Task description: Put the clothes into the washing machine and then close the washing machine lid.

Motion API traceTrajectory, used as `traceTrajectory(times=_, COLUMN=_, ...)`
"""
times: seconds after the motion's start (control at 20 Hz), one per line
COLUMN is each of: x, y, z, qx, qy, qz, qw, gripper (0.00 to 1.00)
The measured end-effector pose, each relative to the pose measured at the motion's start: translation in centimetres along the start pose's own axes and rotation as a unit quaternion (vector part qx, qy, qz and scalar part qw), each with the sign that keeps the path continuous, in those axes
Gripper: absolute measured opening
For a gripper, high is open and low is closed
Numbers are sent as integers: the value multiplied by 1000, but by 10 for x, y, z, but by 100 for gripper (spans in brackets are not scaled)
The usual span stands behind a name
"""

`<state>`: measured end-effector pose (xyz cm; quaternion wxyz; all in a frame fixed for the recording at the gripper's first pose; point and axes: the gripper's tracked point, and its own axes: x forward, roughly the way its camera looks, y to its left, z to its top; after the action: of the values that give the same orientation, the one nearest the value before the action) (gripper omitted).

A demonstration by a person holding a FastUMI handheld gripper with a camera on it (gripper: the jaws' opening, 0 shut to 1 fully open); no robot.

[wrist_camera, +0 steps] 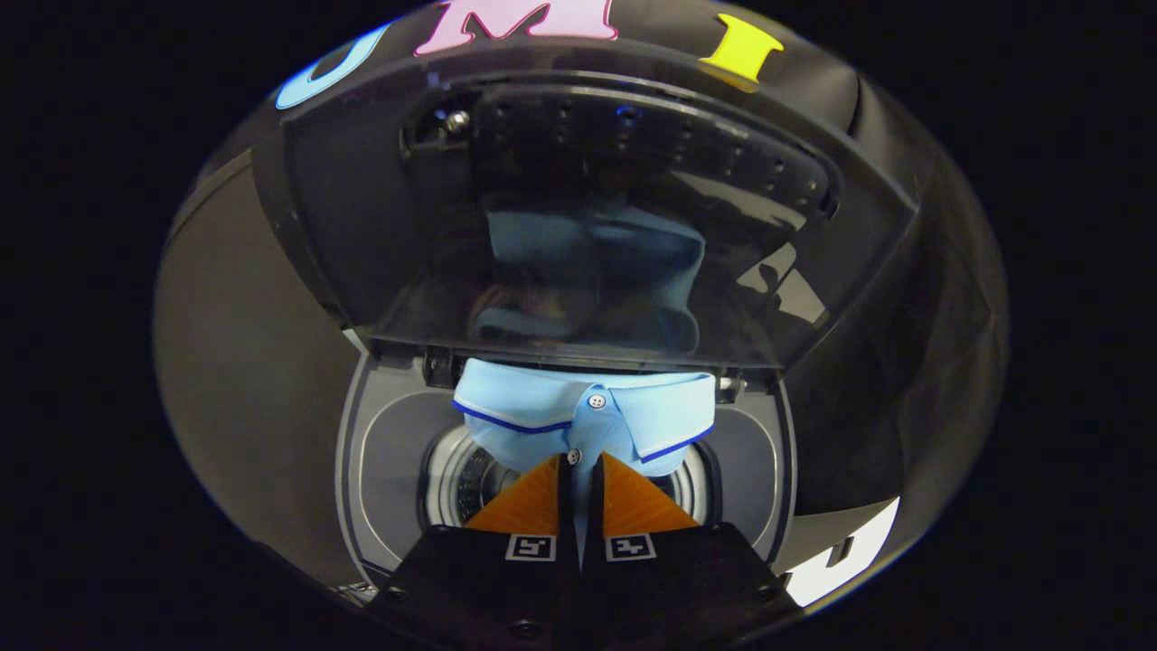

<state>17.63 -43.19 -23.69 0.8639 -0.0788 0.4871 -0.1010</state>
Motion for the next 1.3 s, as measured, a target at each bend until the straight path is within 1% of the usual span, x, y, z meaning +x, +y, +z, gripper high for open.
traceTrajectory(times=0.2, x=26, y=1, z=-21, qx=1, qy=21, qz=5, qw=1000, gripper=5)
traceTrajectory(times=0.45, x=58, y=8, z=-60, qx=7, qy=58, qz=24, qw=998, gripper=5)
traceTrajectory(times=0.7, x=80, y=17, z=-87, qx=-2, qy=90, qz=34, qw=995, gripper=5)
traceTrajectory(times=0.8, x=84, y=18, z=-92, qx=-1, qy=98, qz=35, qw=995, gripper=5)
traceTrajectory(times=1.0, x=90, y=18, z=-92, qx=20, qy=100, qz=39, qw=994, gripper=5)
traceTrajectory(times=1.1, x=93, y=16, z=-94, qx=20, qy=106, qz=37, qw=993, gripper=5)
traceTrajectory(times=1.15, x=95, y=13, z=-97, qx=16, qy=112, qz=29, qw=993, gripper=7)
traceTrajectory(times=1.2, x=94, y=11, z=-100, qx=13, qy=117, qz=25, qw=993, gripper=14)
traceTrajectory(times=1.3, x=96, y=16, z=-98, qx=29, qy=118, qz=40, qw=992, gripper=56)
